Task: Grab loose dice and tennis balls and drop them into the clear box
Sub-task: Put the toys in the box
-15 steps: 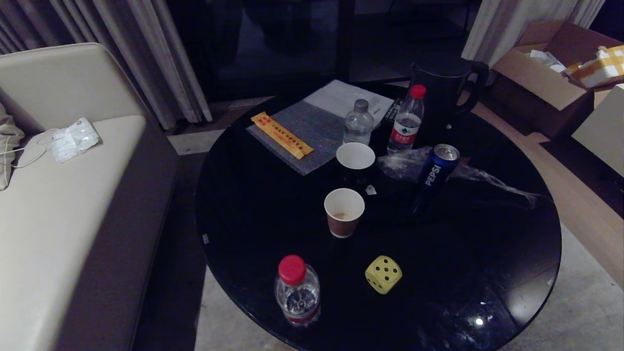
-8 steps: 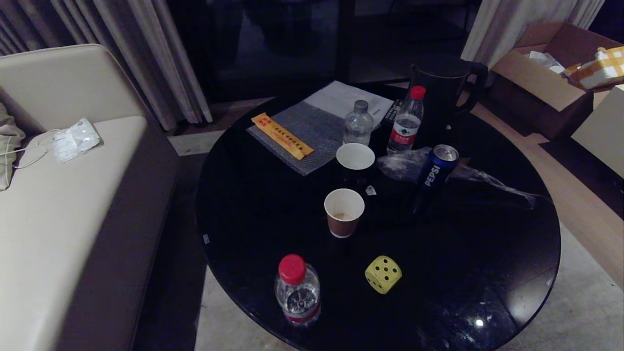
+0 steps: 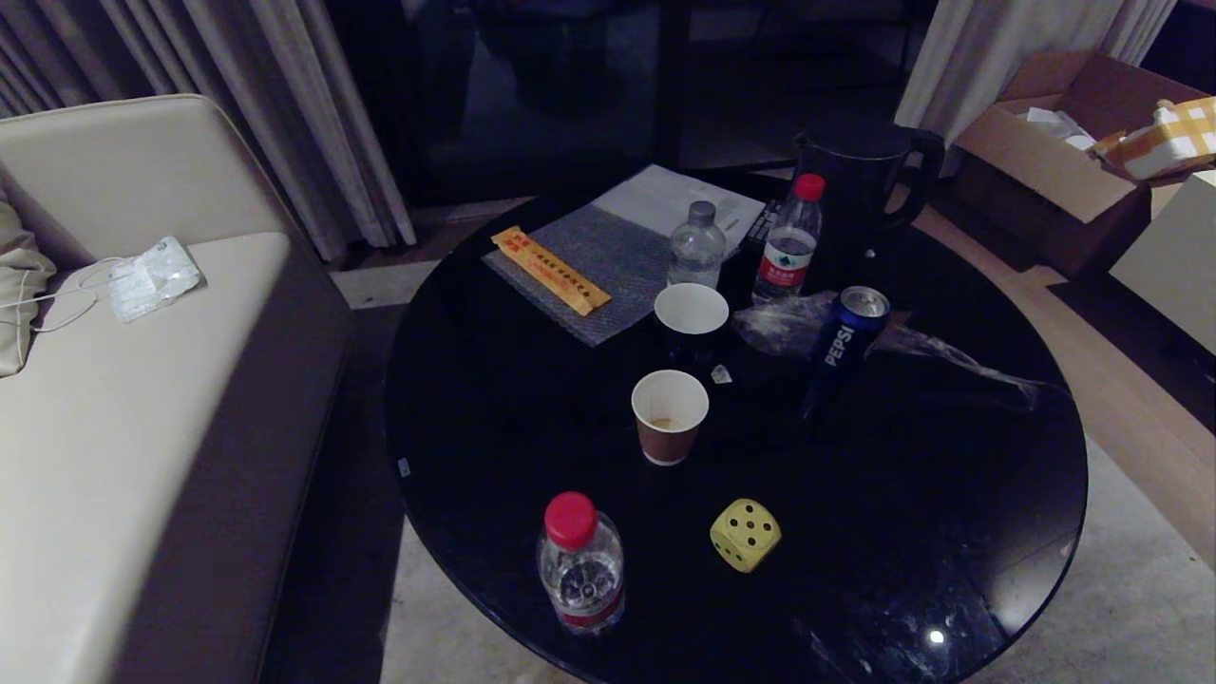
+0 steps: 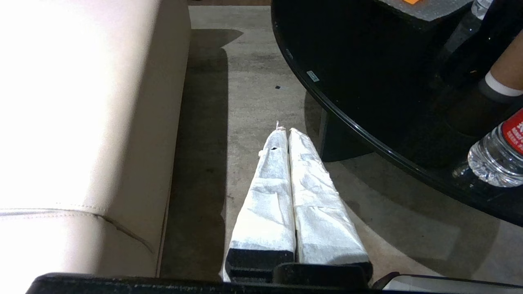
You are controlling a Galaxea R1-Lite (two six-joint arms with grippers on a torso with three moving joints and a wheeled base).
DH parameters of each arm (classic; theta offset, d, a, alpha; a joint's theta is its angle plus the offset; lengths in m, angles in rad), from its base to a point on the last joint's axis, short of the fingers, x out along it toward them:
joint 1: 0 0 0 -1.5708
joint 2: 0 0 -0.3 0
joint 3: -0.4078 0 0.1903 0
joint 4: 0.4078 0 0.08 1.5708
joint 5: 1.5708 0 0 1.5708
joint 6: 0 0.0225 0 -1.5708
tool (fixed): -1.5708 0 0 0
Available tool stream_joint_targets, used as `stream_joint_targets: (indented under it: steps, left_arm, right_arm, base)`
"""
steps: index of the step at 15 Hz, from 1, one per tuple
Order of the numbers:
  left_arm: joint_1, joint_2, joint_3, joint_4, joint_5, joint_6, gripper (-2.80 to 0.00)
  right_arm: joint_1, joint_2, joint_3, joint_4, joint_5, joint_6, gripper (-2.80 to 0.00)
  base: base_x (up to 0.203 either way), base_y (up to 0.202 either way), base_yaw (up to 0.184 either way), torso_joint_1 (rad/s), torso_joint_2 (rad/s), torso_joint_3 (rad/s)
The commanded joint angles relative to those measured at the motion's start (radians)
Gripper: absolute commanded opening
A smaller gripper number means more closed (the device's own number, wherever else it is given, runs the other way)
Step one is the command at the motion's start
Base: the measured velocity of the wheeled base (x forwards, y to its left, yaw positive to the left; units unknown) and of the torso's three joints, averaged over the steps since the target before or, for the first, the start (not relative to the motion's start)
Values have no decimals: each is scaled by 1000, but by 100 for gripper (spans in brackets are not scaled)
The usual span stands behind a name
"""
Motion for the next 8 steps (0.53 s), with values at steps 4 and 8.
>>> stream_joint_targets:
  steps: [4, 8]
  left_arm:
    - [0, 2, 2, -2, 3, -9, -280]
    - [0, 2, 2, -2, 3, -12, -280]
  right_arm:
    - [0, 2, 9, 0, 2, -2, -280]
    - [-1, 2, 9, -1, 2, -1, -280]
  base:
    - [0, 0, 0, 2, 1, 29]
    - [0, 0, 0, 3, 2, 193]
